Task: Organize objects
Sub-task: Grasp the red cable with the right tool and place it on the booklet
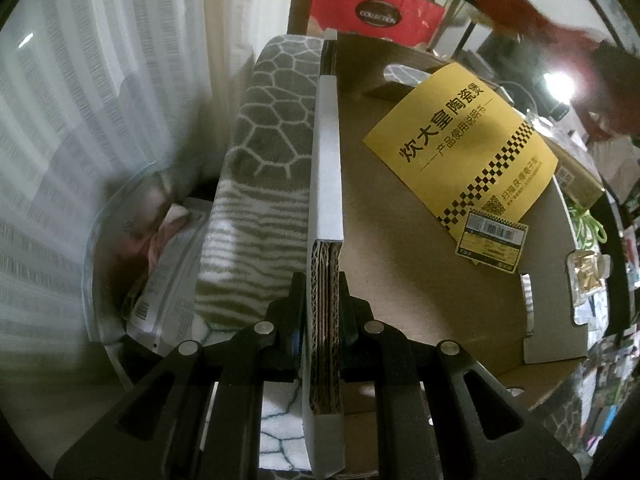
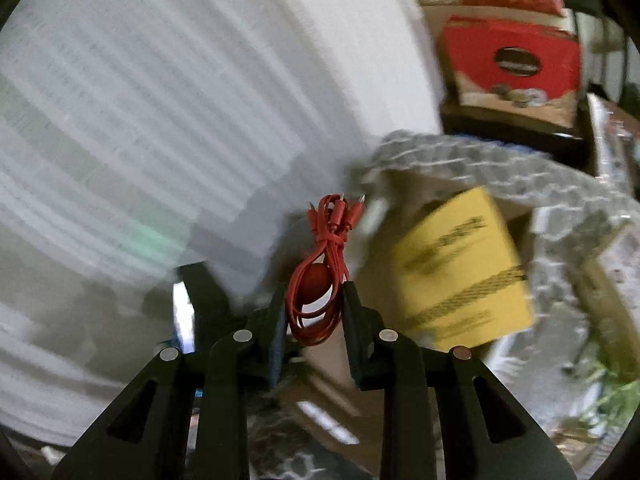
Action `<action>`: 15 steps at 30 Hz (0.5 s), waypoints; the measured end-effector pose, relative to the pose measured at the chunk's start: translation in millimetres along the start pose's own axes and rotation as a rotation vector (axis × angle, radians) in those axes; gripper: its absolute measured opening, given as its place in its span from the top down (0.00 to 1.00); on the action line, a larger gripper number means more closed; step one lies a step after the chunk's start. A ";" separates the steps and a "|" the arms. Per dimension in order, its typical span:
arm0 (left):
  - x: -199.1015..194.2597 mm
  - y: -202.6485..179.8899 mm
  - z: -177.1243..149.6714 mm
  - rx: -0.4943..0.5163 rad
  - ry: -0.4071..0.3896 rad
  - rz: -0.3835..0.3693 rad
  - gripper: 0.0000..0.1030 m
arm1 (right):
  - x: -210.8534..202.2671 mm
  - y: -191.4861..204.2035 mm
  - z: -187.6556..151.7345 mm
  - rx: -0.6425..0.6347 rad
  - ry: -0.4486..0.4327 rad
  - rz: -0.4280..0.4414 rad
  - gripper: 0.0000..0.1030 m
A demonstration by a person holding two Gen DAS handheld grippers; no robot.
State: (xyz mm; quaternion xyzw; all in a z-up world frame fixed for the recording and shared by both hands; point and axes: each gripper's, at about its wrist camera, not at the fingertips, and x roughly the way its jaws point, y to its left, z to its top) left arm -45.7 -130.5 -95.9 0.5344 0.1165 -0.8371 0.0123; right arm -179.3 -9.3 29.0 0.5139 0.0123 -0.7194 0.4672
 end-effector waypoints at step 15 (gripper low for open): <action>0.4 0.9 0.0 -0.007 -0.001 0.005 0.89 | 5.2 -89.2 14.3 0.104 -0.039 -0.253 0.76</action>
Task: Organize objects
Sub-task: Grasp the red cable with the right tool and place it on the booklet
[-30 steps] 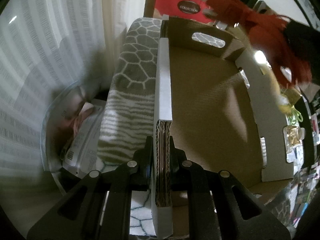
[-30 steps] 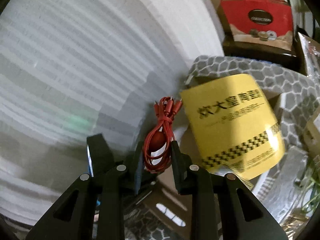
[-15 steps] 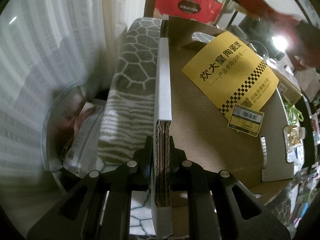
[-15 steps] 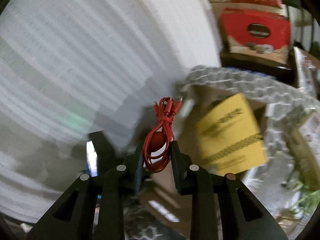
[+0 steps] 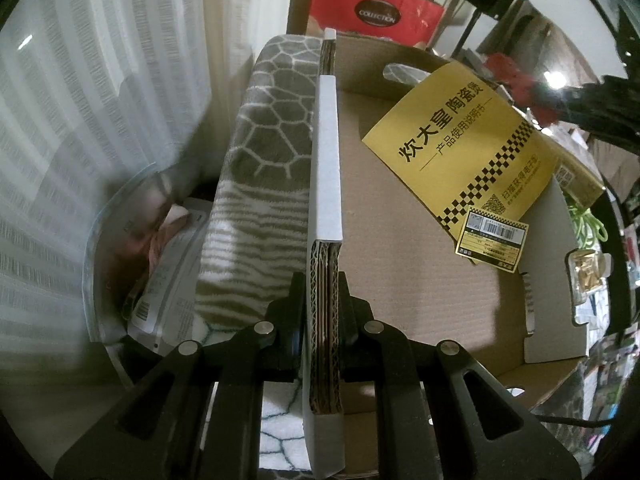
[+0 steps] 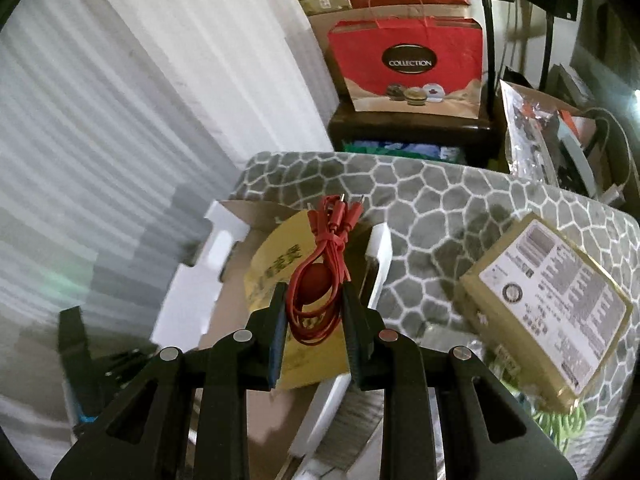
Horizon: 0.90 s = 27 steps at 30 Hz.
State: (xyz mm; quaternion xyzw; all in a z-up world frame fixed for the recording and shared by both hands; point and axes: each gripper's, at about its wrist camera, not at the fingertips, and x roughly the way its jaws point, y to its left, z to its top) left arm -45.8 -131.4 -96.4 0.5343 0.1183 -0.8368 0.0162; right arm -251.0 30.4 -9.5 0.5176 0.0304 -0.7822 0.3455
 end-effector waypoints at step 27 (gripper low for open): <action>0.8 2.4 2.8 -0.009 0.001 0.004 0.89 | 81.7 62.1 -33.4 -0.162 0.242 0.053 0.75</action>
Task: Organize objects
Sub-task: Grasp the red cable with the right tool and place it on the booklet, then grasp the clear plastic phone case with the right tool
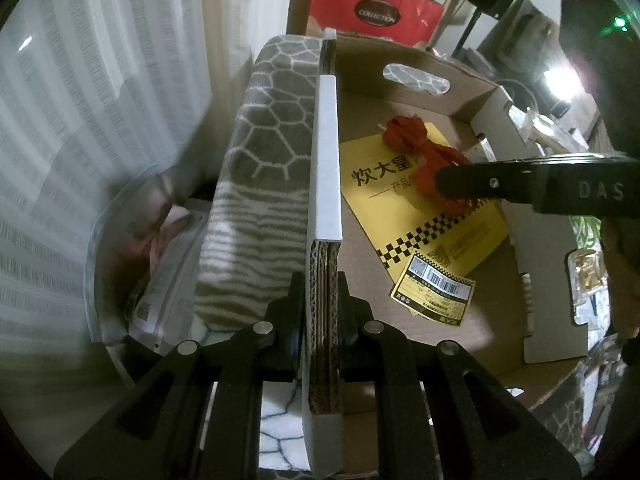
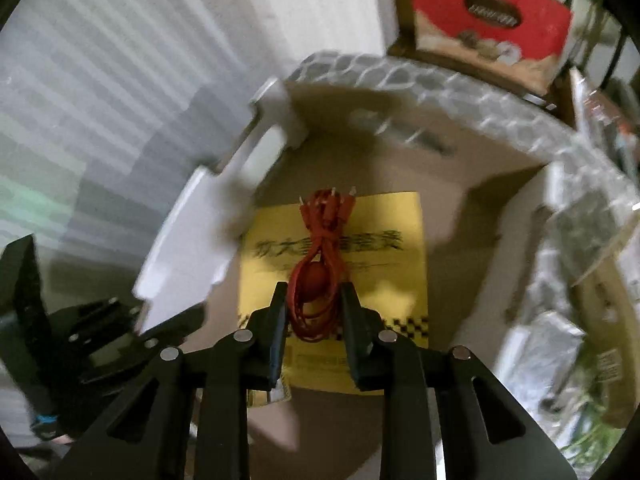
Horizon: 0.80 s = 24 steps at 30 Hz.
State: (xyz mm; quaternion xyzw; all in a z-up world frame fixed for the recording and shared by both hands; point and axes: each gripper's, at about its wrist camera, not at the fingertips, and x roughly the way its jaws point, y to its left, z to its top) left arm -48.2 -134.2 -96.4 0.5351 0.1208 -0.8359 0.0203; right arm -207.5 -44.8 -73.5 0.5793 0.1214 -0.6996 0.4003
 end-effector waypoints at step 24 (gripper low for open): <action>0.0 -1.0 3.4 -0.018 0.006 0.003 0.89 | -131.9 -39.5 -73.1 0.061 -0.235 -0.044 0.44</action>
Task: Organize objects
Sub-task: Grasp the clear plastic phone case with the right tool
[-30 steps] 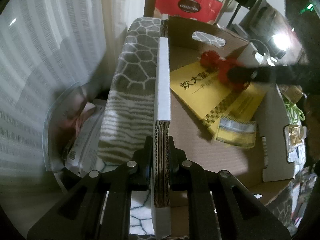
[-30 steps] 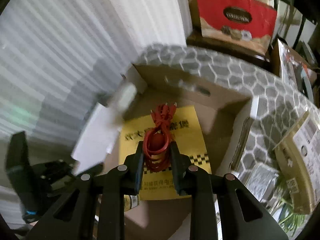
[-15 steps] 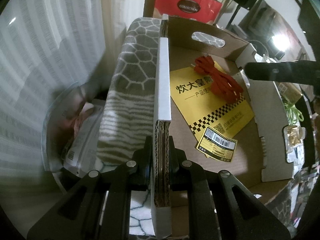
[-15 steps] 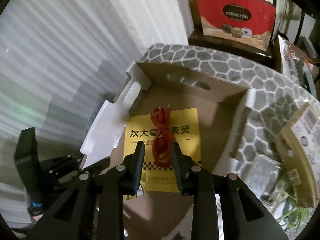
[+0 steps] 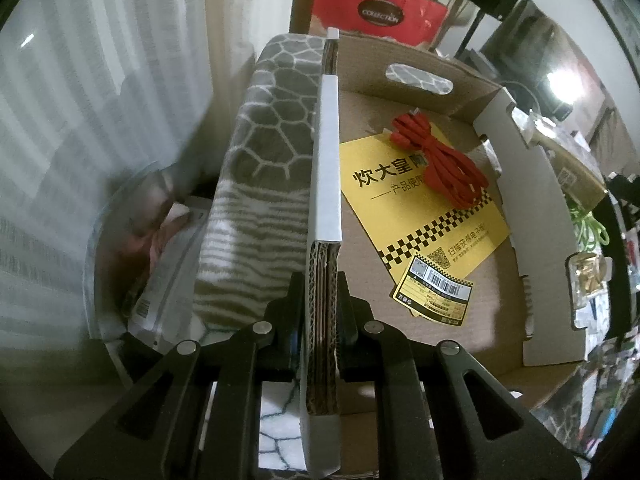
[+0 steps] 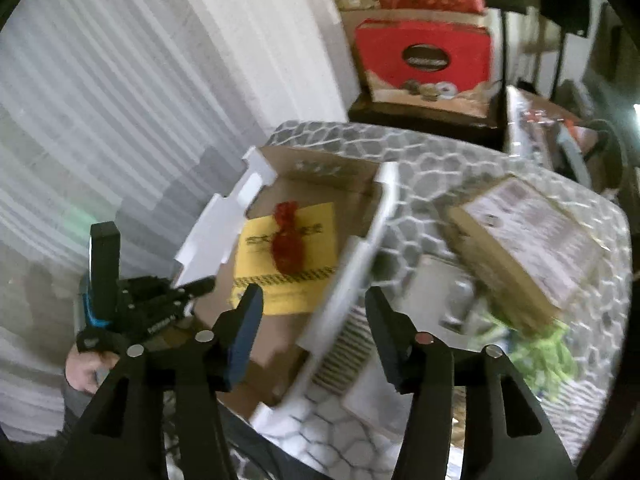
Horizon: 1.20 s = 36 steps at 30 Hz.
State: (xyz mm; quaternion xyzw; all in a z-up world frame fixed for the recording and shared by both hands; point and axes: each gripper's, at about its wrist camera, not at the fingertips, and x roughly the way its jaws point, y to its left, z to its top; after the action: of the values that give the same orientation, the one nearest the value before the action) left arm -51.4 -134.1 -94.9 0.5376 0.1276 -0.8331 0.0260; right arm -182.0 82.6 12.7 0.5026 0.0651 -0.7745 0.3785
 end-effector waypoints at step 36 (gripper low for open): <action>0.4 -5.8 -1.1 0.000 0.001 0.032 0.88 | 48.9 -111.9 -57.9 0.293 0.062 -0.059 0.80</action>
State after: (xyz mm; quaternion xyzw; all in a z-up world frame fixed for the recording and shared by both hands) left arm -51.7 -128.2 -94.6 0.5398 0.1190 -0.8324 0.0396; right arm -222.9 163.9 -87.2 0.5741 -0.0221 -0.7706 0.2760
